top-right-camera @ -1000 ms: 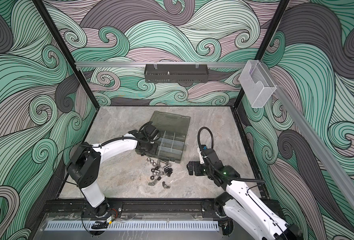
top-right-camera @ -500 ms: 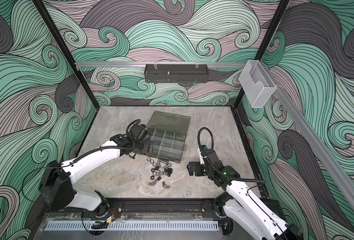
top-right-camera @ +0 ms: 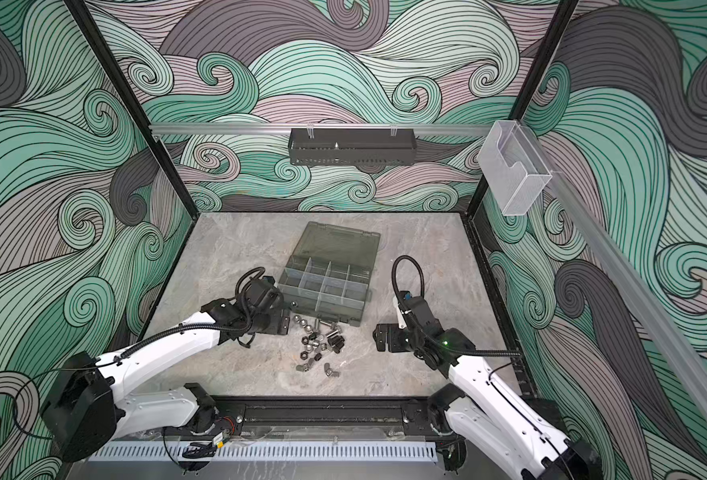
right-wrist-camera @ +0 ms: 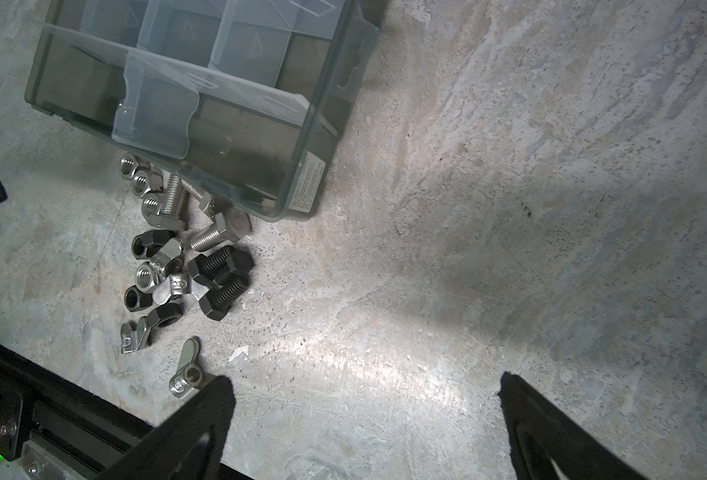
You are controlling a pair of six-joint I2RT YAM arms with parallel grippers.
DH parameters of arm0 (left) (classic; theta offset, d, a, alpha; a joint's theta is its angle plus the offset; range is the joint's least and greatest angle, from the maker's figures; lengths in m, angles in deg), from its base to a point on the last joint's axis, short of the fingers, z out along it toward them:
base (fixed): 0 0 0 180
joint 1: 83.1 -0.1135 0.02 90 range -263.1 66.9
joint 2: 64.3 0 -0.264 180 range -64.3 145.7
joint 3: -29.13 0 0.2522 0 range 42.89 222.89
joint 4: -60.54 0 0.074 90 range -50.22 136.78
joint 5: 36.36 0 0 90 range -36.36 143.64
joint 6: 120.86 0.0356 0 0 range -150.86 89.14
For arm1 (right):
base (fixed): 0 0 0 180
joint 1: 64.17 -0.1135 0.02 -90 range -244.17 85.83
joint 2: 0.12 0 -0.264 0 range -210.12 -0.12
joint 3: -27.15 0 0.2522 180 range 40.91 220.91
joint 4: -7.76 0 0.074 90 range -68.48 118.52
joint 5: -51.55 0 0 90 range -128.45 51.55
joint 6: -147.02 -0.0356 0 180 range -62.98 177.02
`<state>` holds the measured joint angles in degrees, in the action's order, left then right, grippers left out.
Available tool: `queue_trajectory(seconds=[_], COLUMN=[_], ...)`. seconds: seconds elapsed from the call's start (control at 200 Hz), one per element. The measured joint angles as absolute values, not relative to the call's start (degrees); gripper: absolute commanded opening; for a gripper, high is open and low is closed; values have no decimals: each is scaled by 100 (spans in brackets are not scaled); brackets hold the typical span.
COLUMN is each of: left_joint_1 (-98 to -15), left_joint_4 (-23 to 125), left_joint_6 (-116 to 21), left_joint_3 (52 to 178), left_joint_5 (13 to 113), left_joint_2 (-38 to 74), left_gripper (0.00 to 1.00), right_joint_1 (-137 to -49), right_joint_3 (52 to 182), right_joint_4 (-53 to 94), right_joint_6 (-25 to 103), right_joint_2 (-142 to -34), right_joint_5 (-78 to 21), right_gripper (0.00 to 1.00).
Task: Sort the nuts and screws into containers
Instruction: 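Move the left gripper back over the nut pile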
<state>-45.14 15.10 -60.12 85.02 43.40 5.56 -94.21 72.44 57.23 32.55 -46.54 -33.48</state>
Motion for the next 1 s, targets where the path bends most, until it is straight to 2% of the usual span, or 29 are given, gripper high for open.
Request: queue_trajectory(seconds=[0.36,0.56,1.001], left_joint_1=[-4514,-4514,-4514], left_joint_4=[1987,2061,2459], left_joint_6=[-5983,-5953,-6501], left_joint_3=[8423,8723,9055], left_joint_5=[4638,4655,4627], left_joint_2=[1369,2012,2556], left_gripper=[87,85,78], right_joint_1=[-9421,-9421,-9421], right_joint_3=[7227,7225,7194], right_joint_4=[5688,5690,5694], right_joint_6=[3246,3222,3122], right_joint_2=[-4599,-4562,-4439], right_joint_5=[-3361,-3381,-3396], right_gripper=[99,99,99])
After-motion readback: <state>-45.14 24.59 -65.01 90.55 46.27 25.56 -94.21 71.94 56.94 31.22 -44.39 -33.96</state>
